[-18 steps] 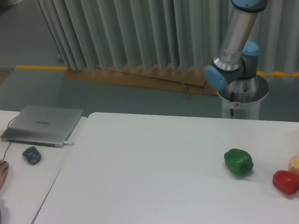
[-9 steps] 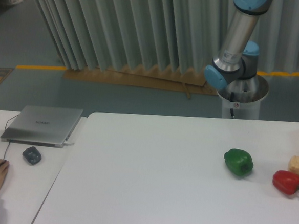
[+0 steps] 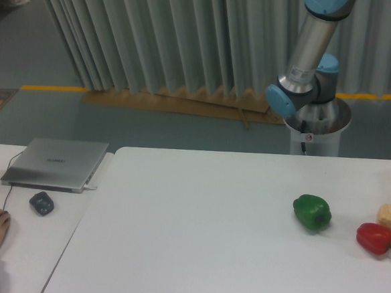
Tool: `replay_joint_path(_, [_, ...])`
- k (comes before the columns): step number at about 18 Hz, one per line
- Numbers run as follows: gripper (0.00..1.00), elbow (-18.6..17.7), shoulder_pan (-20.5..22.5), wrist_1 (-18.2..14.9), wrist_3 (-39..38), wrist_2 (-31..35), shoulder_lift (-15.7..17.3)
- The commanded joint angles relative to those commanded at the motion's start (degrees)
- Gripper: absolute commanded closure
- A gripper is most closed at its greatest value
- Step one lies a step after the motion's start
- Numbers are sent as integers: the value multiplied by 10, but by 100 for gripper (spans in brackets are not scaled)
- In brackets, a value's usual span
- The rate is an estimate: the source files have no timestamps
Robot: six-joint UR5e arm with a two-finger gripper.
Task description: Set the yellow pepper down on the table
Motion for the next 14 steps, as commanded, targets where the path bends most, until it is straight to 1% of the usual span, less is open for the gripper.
replay_joint_path(2, [0, -2, 2, 7, -19, 0, -3])
replay_joint_path(4, [0, -6, 14, 10, -11, 0, -5])
replay_joint_path(6, [0, -7, 28, 35, -3, 0, -16])
replay_joint_path(8, [0, -11, 45, 64, 25, 2, -24])
replay_joint_path(9, [0, -11, 50, 79, 24, 2, -31])
replay_joint_path(11, [0, -11, 61, 91, 18, 2, -35])
replay_joint_path(12, [0, -11, 60, 97, -3, 2, -40])
replay_joint_path(14, [0, -11, 54, 104, -105, 3, -47])
